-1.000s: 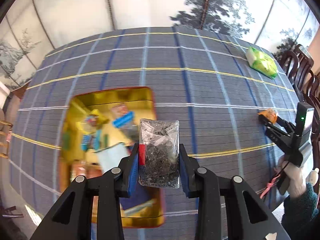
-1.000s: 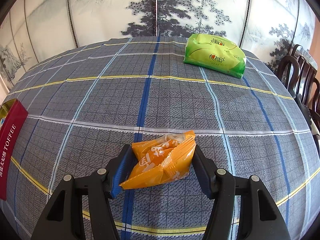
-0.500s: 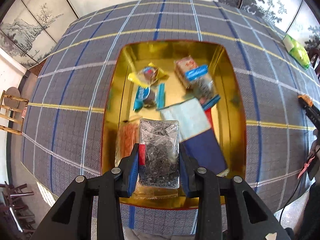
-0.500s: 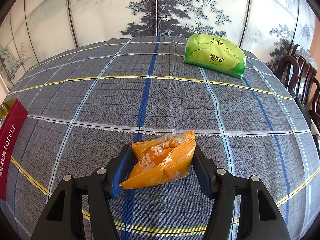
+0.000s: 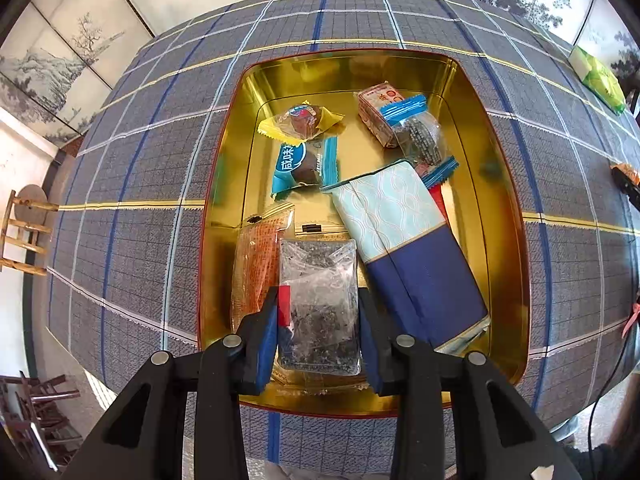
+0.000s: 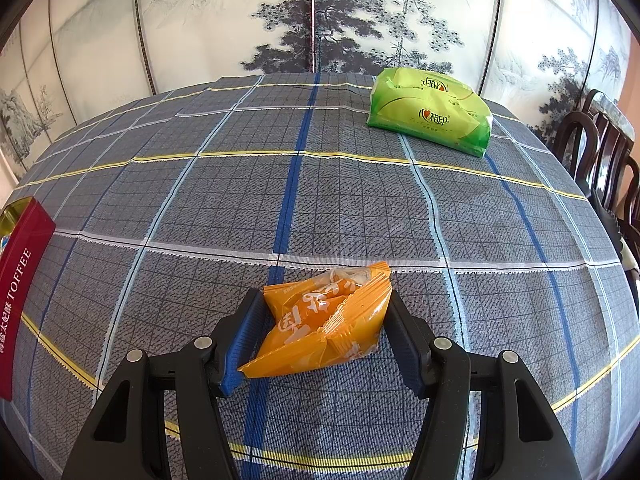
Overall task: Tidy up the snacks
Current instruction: 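Carry the clear bag over the tin, lower it and open the left gripper, then lift the orange packet with the right gripper and carry it toward the tin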
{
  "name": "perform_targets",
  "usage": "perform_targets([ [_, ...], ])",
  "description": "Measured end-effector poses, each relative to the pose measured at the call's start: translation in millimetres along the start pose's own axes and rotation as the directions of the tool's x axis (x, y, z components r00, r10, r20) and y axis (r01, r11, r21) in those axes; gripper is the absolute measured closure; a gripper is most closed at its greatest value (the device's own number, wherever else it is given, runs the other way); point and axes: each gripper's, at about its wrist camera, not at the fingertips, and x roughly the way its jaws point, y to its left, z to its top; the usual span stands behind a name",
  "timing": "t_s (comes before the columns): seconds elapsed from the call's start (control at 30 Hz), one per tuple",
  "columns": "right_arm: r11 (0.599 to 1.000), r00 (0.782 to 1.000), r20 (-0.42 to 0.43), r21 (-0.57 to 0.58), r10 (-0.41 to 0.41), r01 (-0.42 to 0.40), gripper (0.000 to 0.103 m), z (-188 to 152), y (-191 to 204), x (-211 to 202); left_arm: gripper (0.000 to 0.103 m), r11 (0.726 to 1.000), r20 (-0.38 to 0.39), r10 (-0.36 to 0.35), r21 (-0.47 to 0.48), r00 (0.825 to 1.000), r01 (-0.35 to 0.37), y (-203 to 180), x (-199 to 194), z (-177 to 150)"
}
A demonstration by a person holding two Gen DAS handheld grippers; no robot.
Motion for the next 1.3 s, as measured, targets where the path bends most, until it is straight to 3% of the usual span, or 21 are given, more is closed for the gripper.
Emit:
perform_targets([
  [0.2, 1.0, 1.0, 0.0, 0.0, -0.001, 0.001, 0.041, 0.0, -0.5, -0.4, 0.066, 1.0, 0.008, 0.005, 0.008, 1.0, -0.005, -2.5, 0.5, -1.1],
  [0.53, 1.0, 1.0, 0.0, 0.0, -0.002, 0.002, 0.041, 0.0, -0.3, -0.3, 0.051, 1.0, 0.038, -0.021, -0.01, 0.999, 0.022, 1.2, -8.9, -1.4],
  [1.0, 1.0, 1.0, -0.003, 0.001, 0.002, -0.002, 0.039, -0.5, 0.9, -0.5, 0.04, 0.99, 0.154, -0.102, -0.086, 0.983, 0.116, 17.2, -38.6, 0.5],
  [1.3, 1.0, 1.0, -0.008, 0.005, -0.013, 0.013, 0.046, -2.0, 0.1, -3.5, 0.036, 0.993, 0.194, -0.037, -0.105, 0.98, 0.059, 22.2, -44.5, -0.4],
])
